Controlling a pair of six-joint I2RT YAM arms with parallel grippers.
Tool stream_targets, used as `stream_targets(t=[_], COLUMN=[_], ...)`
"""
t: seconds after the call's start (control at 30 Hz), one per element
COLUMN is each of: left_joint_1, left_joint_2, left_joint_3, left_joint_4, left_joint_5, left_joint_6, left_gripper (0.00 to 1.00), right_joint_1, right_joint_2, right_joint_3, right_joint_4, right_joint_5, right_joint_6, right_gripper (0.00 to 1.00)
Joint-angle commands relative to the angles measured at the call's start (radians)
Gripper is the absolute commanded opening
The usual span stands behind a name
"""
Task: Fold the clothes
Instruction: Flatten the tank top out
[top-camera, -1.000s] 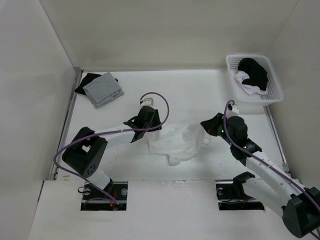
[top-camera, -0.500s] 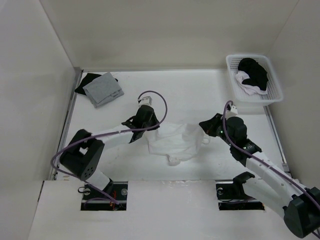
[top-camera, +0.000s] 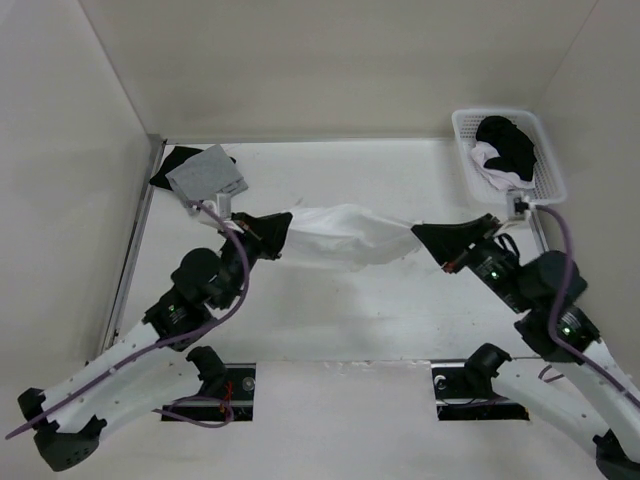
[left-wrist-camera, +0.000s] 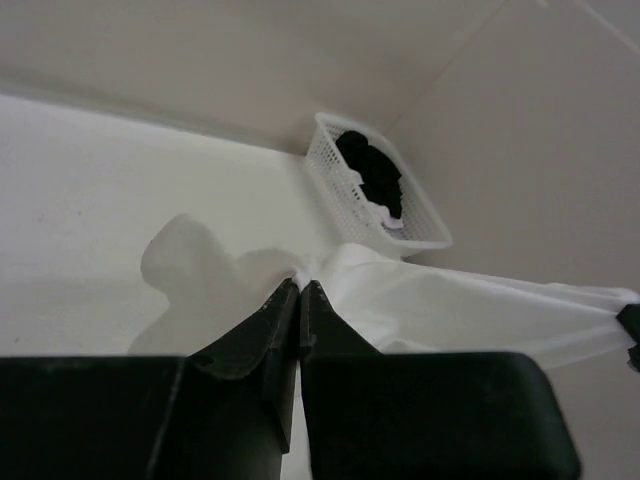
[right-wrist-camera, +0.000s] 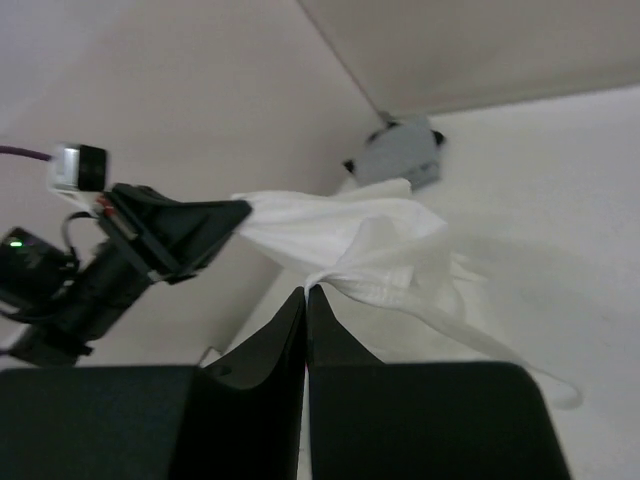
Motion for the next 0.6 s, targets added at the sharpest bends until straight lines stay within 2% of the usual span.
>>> stream_targets(t=[0.0,0.17,0.27,0.4,0.57], left_joint_1=[-0.078,-0.22,-0.263,-0.301,-0.313], left_joint_2=[-0.103,-0.253,-0.289,-0.281,-0.257], left_joint_3=[0.062,0.064,0.035,-0.036,-0.149], left_joint_4=[-0.068,-0.089,-0.115,-0.186,-0.313], left_joint_5=[-0.115,-0.254,-0.343,-0.429,-0.465], left_joint_6=[0.081,0.116,0.132,0.058,-0.195], left_gripper=[0.0,0.01,0.02,0.03,0.05], right_joint_1=[0.084,0.222,0.244,0.121,-0.066], right_joint_2=[-0.05,-0.091,-0.078,0.083,0.446], right_joint_3=[0.118,0.195,0.176,0.15,0.141], right_joint_4=[-0.067,-0.101,-0.115,-0.098,0.079], right_joint_5=[0.041,0.109,0.187,0.189,0.037], right_joint_6=[-0.049,-0.058,-0.081,-0.094,-0.077], right_gripper=[0.03,0.03,0.03,0.03,0.04])
